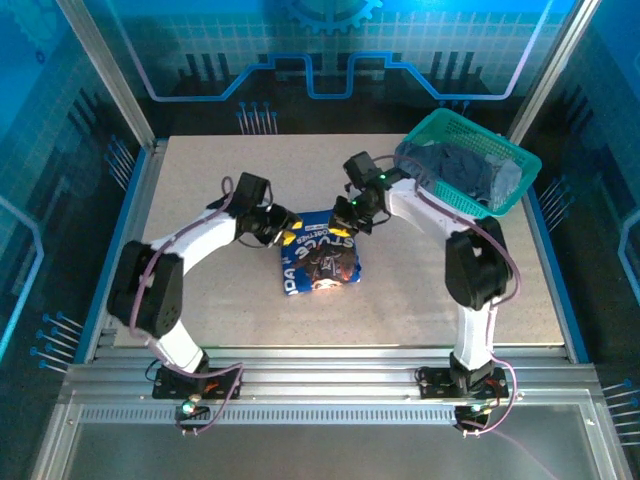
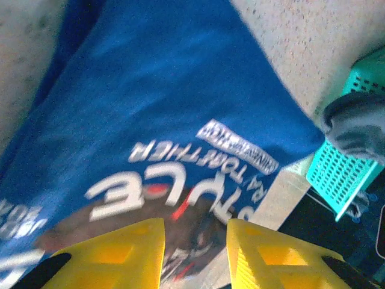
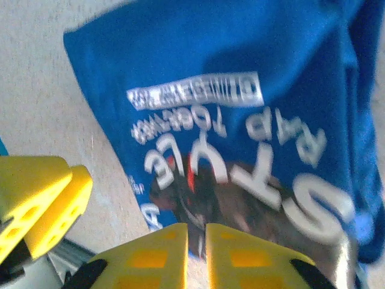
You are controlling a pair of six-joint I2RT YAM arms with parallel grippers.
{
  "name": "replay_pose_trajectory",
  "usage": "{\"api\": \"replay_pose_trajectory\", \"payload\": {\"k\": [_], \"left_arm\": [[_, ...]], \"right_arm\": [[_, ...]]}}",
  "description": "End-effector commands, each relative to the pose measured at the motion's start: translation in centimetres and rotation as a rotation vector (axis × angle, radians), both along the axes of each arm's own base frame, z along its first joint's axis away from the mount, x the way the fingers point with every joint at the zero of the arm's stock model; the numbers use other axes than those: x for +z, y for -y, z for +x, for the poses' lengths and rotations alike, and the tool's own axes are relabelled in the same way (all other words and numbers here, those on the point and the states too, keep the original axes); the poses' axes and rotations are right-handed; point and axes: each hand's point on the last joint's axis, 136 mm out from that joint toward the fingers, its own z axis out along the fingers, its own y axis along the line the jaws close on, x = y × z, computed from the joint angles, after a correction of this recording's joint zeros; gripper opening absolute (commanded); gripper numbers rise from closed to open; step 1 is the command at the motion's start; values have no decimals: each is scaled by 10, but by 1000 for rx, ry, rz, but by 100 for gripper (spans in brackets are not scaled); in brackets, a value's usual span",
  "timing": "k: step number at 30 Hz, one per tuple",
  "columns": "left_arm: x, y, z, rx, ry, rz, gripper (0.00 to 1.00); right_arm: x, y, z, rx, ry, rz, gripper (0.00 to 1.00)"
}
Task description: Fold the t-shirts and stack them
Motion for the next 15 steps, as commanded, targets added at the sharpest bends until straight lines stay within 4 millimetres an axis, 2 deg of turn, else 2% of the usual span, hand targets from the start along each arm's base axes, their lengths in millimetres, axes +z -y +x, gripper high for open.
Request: {"api": "replay_pose_trajectory", "payload": {"k": [1, 4, 6, 9, 12, 13, 15], "left_arm": [[15, 11, 33, -35, 81, -1, 33], [6, 18, 48, -54, 75, 4, 33], [3, 21, 54, -64, 77, 15, 33], [16, 19, 56, -63, 125, 45, 37], [41, 14, 39, -54, 166, 95, 45], [54, 12, 27, -44, 185, 110, 48], [61, 12, -2, -16, 179, 119, 52]], "right_arm": [[-33, 14, 15, -76, -86, -61, 15], [-65, 32, 25, -120, -134, -69, 18], [-85, 34, 29, -116, -187, -34, 21], [-105, 31, 27, -94, -248, -3, 24], [-111, 33, 25, -117, -279, 14, 26], [-113, 33, 25, -142, -291, 38, 26], [-111, 28, 28, -176, -300, 93, 28]]}}
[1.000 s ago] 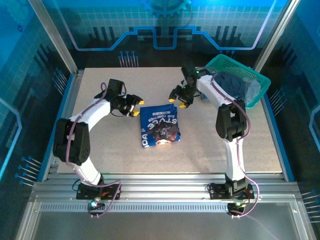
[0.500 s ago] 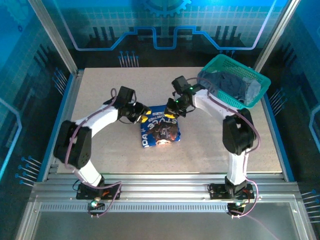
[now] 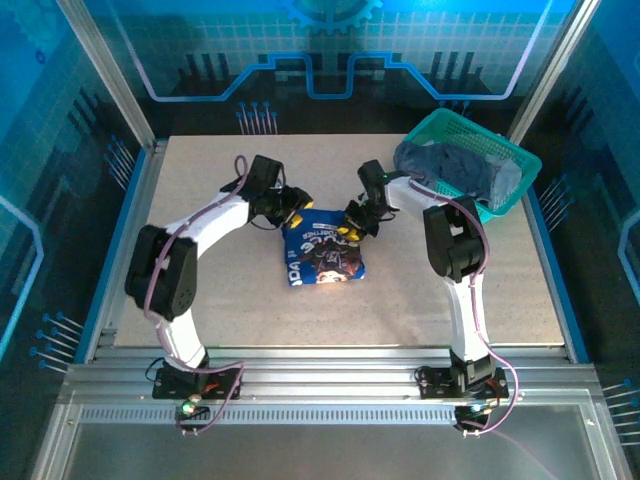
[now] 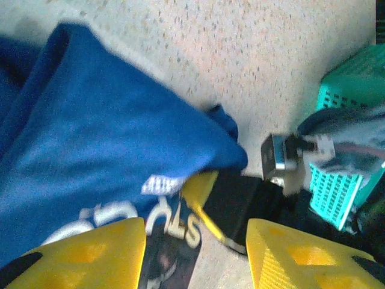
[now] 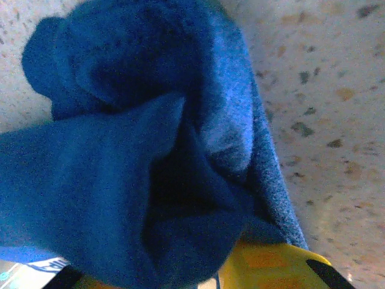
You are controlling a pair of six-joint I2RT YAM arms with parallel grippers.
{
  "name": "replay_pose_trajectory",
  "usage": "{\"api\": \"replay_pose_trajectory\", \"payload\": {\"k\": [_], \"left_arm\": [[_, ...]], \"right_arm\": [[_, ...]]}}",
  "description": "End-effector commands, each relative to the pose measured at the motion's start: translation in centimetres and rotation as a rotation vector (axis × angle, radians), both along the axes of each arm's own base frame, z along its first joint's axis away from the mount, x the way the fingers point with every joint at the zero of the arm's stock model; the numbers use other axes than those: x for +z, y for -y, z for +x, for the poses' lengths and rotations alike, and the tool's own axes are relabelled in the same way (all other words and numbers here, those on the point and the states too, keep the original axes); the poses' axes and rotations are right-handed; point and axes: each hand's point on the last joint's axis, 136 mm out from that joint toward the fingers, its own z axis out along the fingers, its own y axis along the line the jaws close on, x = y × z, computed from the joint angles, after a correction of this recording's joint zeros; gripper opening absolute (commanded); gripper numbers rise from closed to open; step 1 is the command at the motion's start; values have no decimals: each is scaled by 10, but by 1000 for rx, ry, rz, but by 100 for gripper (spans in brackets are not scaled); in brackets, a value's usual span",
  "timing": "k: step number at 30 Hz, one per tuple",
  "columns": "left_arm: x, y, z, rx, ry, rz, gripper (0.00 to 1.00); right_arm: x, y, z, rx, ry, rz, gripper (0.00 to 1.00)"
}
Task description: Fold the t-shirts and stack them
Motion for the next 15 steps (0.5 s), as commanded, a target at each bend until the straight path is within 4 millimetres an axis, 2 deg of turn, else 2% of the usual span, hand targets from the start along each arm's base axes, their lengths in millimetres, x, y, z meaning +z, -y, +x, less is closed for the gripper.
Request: {"api": "replay_pose_trajectory", "payload": {"k": [1, 4, 7, 11, 15], "left_arm": [[38, 1, -52, 39, 44, 27, 56], [26, 15, -101, 130, -11, -26, 60], [14, 34, -134, 219, -42, -89, 60], [4, 53, -156, 318, -48, -98, 64], [-16, 67, -152, 450, -30, -159, 66]], "right_arm": [[-17, -4, -4, -51, -66, 46, 30], [9, -9, 9, -14, 20, 58, 38], [49, -4, 19, 18, 138, 51, 42], [93, 14, 20, 10, 242, 45, 44], [118, 31, 9, -12, 280, 58, 45]]}}
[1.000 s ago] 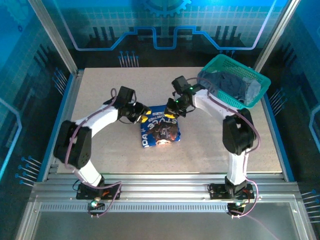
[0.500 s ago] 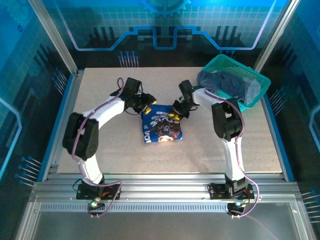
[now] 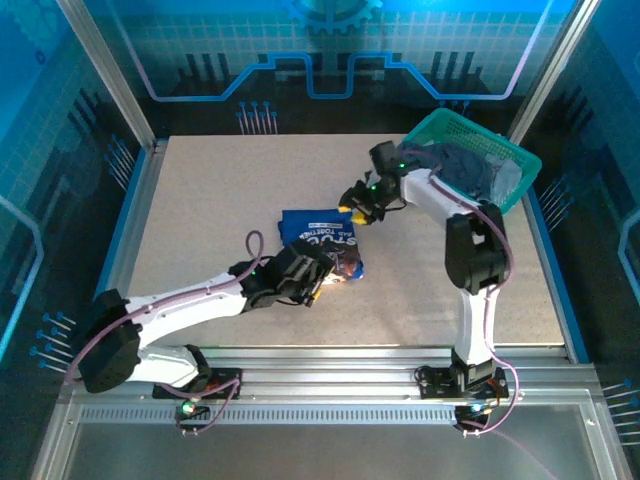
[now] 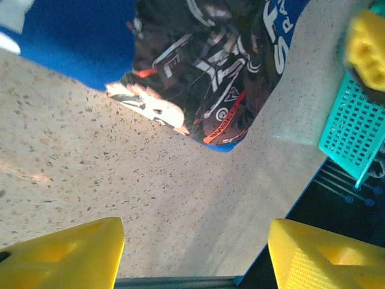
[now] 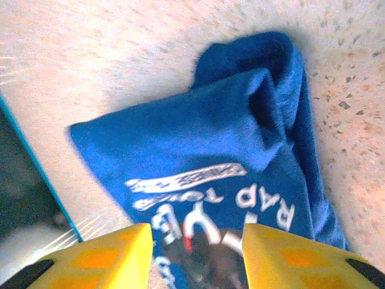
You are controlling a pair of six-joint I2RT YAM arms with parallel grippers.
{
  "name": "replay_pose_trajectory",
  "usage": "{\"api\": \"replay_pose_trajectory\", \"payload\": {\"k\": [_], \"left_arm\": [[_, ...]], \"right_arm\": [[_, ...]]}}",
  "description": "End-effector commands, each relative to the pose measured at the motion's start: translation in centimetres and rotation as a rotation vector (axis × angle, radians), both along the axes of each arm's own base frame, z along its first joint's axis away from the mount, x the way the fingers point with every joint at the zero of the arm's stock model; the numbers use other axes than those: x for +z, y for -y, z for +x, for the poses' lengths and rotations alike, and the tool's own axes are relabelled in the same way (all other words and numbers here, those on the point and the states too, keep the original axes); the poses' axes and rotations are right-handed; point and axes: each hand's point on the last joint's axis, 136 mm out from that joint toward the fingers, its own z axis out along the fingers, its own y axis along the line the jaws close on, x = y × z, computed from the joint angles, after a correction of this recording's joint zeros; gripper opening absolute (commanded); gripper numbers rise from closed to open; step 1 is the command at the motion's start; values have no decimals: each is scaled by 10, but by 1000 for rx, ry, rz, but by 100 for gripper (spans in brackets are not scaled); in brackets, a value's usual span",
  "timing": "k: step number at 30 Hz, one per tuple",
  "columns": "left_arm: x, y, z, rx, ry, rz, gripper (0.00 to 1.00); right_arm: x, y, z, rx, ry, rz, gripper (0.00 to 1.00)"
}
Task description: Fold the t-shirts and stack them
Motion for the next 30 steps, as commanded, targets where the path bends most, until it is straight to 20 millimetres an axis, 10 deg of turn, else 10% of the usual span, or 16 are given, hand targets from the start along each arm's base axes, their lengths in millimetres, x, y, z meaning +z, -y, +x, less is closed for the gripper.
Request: {"api": "replay_pose_trajectory", "payload": {"k": [1, 12, 21, 30], "left_arm": [[-10, 1, 29, 279, 53, -101, 66], [-61, 27, 60, 511, 70, -178, 64], [-86, -12, 88, 739, 166, -184, 25], [-70, -112, 139, 794, 228, -108, 14]], "right_arm": [[29, 18, -12, -9, 53, 4, 46], [67, 39, -58, -22, 98, 49, 46], [72, 47, -87, -11, 94, 62, 46], [70, 56, -115, 7, 89, 42, 46]]}}
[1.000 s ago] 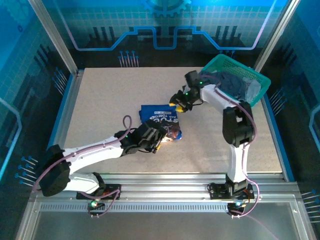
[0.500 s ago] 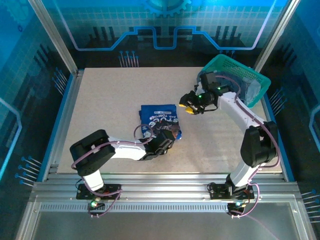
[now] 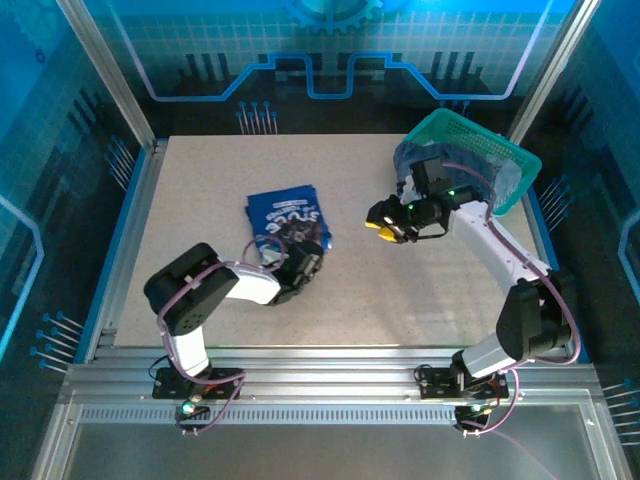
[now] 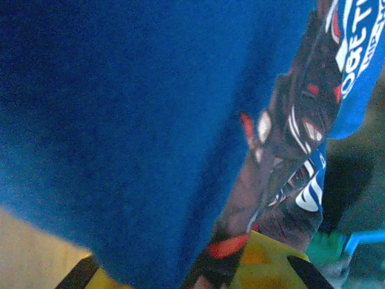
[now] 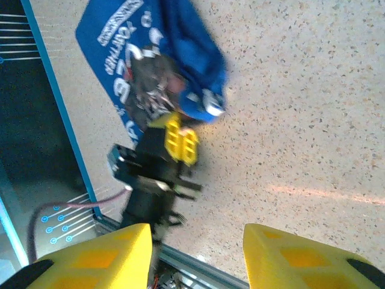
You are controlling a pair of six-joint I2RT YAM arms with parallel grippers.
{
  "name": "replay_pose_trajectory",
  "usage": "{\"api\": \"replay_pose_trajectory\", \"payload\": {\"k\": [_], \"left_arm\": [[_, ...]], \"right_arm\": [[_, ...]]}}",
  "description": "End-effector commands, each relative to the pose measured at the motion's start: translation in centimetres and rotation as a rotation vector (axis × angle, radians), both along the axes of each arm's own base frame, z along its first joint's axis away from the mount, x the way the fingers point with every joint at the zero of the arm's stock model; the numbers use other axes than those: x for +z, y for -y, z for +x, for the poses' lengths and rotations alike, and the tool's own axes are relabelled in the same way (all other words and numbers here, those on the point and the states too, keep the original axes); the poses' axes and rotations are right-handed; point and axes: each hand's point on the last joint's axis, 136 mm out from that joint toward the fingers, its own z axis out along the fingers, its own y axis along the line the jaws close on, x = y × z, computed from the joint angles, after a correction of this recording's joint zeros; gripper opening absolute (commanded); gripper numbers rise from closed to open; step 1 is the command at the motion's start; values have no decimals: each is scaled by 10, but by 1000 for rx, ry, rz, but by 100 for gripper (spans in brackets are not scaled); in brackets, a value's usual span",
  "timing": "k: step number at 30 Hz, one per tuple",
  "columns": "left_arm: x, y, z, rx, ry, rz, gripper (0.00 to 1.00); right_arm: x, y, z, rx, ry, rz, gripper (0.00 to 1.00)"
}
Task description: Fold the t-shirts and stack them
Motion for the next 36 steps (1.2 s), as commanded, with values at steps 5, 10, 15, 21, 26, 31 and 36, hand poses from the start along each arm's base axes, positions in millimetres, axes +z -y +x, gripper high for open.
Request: {"api": "replay_pose_trajectory", "payload": {"k": [5, 10, 15, 21, 26, 31, 36], "left_arm": [[10, -99, 35, 21, 6, -25, 12], [-1, -166, 75, -175, -11, -45, 10], [4, -210, 101, -426, -46, 31, 12], [11, -242, 118, -570, -125, 101, 17], [14, -267, 128, -643, -206, 221, 22], [15, -276, 151, -653, -193, 217, 31], [14, -282, 160, -641, -212, 224, 46]], "right_arm": [[0, 11, -29, 14, -15, -6, 45], [-3, 14, -39, 0, -29, -4, 46], [-4, 16, -40, -10, -35, -7, 46], [-8, 12, -35, -15, -45, -8, 46], [-10, 4, -32, 5, -50, -12, 46], [-12, -3, -34, 25, -55, -23, 46], [-10, -9, -36, 43, -43, -21, 46]]}}
